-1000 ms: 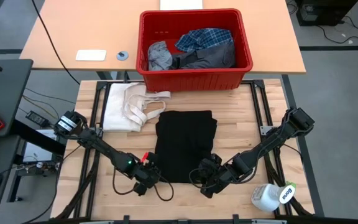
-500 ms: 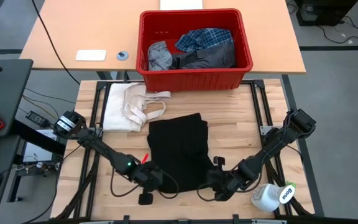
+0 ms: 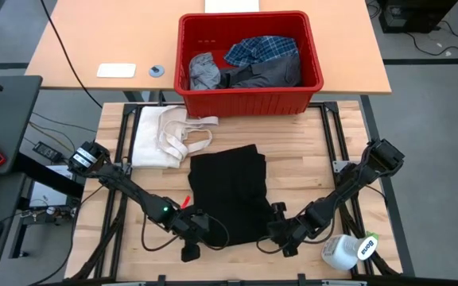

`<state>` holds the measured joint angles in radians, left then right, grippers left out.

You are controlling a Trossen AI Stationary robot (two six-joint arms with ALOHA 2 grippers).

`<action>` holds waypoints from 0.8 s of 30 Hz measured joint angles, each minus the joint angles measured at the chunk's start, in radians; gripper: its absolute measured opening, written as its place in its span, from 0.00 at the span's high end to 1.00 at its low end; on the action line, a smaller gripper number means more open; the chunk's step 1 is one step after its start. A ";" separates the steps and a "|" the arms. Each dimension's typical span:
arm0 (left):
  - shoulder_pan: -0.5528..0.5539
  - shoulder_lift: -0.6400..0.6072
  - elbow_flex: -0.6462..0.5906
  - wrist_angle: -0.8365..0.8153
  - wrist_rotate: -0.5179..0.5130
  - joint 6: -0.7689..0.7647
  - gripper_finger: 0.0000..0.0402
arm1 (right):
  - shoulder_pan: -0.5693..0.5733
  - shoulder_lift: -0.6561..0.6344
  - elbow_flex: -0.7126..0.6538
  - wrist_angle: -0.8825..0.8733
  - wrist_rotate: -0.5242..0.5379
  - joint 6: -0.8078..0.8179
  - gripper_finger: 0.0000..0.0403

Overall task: Fold Laundry from Bin
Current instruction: Fold the black shirt

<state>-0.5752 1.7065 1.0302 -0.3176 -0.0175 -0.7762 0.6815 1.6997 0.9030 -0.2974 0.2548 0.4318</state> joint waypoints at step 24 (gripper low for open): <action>0.024 0.000 0.000 -0.023 -0.086 -0.115 0.97 | -0.006 -0.008 -0.111 0.092 -0.065 -0.021 0.95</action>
<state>-0.5507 1.7061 1.0302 -0.3408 -0.1034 -0.8916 0.6752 1.6920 0.7918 -0.2058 0.1894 0.4106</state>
